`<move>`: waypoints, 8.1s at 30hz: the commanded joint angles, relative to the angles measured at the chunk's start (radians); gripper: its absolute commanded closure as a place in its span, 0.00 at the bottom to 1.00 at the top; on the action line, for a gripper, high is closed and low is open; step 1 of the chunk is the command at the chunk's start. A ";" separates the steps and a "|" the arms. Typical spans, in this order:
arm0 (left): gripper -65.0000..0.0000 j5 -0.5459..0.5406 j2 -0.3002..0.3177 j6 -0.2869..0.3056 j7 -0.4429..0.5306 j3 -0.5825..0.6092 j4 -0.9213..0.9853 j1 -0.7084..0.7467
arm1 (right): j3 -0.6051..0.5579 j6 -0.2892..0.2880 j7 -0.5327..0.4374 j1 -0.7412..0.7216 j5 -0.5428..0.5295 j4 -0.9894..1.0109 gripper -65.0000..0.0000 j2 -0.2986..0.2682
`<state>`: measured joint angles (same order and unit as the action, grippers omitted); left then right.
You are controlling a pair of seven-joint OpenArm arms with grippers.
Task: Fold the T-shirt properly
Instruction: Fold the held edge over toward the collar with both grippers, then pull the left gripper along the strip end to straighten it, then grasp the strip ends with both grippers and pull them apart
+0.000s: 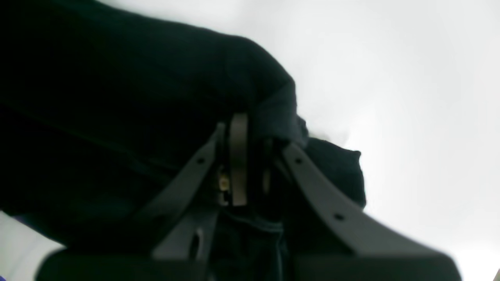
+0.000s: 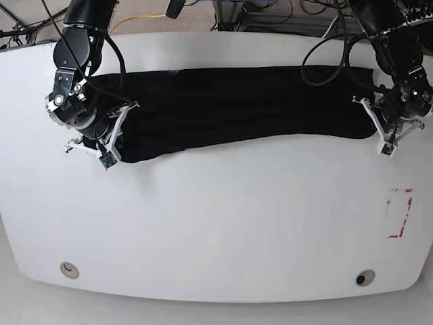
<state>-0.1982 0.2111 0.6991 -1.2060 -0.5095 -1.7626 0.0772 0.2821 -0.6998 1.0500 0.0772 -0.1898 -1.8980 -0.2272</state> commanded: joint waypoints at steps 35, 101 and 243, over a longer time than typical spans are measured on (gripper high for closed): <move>0.46 -0.019 0.054 -0.001 0.007 0.059 -0.148 0.091 | 0.357 0.002 -0.010 0.082 -0.382 0.047 0.16 0.042; 0.43 -0.085 0.080 -0.001 0.005 0.151 0.237 -0.221 | 0.055 0.002 -0.322 -0.072 -0.541 0.739 0.71 -0.162; 0.42 -0.542 0.041 -0.001 -0.176 0.030 0.149 -0.072 | 0.061 0.002 -0.251 -0.027 -0.551 0.519 0.70 -0.137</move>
<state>-0.7315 0.2337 0.6968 -1.4052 -0.4728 -1.5951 0.0093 0.3386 -0.6960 0.8104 0.0727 -0.7250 -1.3533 -0.3470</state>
